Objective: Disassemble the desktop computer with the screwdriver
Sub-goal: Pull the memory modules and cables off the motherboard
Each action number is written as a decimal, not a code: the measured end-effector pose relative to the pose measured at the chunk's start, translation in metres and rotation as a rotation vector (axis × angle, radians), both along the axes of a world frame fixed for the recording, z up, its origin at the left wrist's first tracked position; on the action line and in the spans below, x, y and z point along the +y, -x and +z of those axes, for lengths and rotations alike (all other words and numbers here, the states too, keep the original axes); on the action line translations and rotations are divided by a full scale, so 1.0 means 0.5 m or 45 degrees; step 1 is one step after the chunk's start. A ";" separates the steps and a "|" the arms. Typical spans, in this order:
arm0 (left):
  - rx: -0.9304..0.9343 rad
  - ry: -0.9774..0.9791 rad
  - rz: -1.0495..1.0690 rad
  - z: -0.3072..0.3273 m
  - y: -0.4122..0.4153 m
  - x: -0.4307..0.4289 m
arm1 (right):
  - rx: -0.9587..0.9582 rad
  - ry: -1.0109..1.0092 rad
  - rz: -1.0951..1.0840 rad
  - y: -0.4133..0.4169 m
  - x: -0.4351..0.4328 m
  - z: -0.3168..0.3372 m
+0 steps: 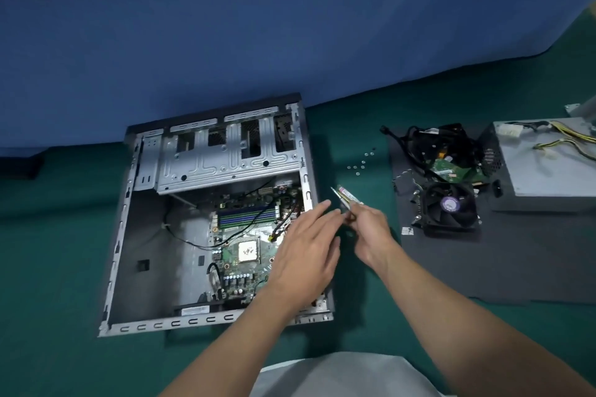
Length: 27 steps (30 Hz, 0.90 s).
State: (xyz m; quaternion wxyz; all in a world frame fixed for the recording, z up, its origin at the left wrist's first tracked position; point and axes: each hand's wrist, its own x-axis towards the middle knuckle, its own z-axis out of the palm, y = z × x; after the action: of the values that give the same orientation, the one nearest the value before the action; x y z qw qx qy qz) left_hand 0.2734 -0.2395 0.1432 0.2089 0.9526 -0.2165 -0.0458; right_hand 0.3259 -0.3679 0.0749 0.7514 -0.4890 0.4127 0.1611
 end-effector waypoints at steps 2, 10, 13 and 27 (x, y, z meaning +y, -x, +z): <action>-0.006 0.002 -0.022 -0.002 0.001 0.006 | -0.027 0.018 0.008 -0.009 -0.001 0.011; 0.149 -0.091 0.106 -0.019 0.031 0.114 | -0.303 0.227 0.113 -0.044 -0.019 0.138; 0.247 -0.241 0.266 -0.028 0.052 0.209 | -0.498 0.351 0.259 -0.064 -0.011 0.196; 0.786 -0.220 0.303 -0.020 0.041 0.314 | -0.733 1.532 1.606 -0.072 0.162 0.195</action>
State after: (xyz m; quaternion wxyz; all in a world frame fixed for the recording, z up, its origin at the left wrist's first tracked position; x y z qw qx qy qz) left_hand 0.2530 -0.0823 0.1331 0.1871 0.9266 -0.0258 -0.3253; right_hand 0.3618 -0.2866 0.1726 0.2167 -0.9537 -0.1193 0.1713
